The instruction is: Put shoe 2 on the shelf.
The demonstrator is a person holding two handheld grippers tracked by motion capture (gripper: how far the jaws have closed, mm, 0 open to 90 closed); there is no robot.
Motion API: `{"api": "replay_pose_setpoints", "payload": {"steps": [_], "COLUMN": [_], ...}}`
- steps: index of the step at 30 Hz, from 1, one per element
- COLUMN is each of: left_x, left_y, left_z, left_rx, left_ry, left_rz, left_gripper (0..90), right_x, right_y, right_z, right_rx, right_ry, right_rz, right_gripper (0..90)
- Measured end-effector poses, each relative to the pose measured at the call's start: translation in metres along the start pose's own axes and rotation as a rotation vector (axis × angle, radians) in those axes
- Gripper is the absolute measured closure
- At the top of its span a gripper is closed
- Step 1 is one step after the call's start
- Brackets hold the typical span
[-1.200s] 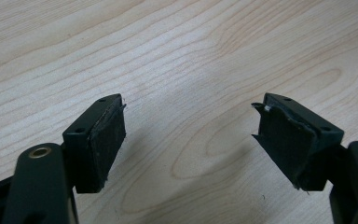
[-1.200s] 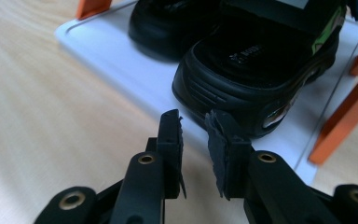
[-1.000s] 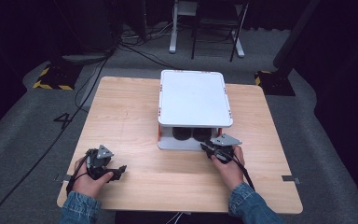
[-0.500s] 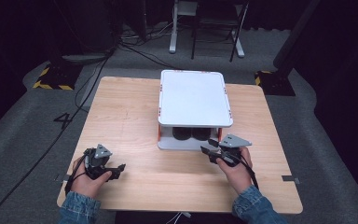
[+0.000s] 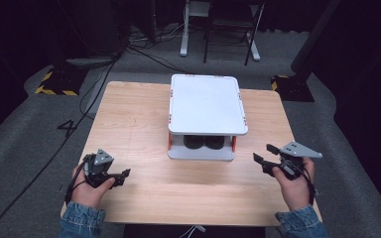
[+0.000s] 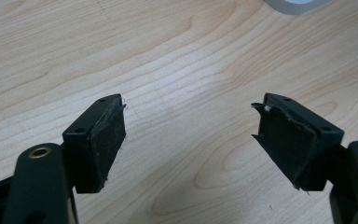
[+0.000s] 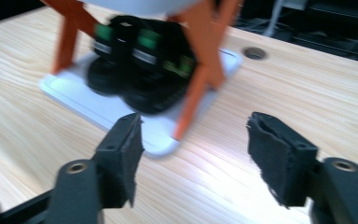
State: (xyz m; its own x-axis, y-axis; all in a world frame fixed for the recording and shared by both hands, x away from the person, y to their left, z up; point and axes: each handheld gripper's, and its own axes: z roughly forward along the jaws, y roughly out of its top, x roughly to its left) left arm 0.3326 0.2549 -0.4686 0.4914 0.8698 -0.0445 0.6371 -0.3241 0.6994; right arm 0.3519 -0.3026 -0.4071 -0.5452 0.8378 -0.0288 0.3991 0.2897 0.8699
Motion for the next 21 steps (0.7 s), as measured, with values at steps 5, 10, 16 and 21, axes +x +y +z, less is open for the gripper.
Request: {"api": "replay_pose_setpoints", "payload": {"steps": [5, 10, 16, 21], "left_x": [0.007, 0.017, 0.024, 0.028], "left_y": [0.000, -0.004, -0.008, -0.010], "left_z": [0.000, -0.001, 0.000, 0.003], "left_rx": [0.001, 0.026, 0.039, 0.050], "left_ry": [0.021, 0.056, 0.078, 0.098], "left_rz": [-0.011, -0.017, -0.022, -0.028], "left_gripper": [22.3, 21.0, 20.6, 19.8], "right_x": [-0.027, -0.044, -0.063, -0.076], "right_y": [-0.011, -0.023, -0.049, -0.068], "right_z": [-0.009, -0.009, 0.001, 0.009], "right_rx": [0.042, 0.077, 0.188, 0.229], "right_ry": [-0.054, -0.079, -0.116, -0.141], "right_rz": [0.037, 0.090, 0.147, 0.185], "right_gripper": [22.9, 17.3, 16.2, 16.4]}}
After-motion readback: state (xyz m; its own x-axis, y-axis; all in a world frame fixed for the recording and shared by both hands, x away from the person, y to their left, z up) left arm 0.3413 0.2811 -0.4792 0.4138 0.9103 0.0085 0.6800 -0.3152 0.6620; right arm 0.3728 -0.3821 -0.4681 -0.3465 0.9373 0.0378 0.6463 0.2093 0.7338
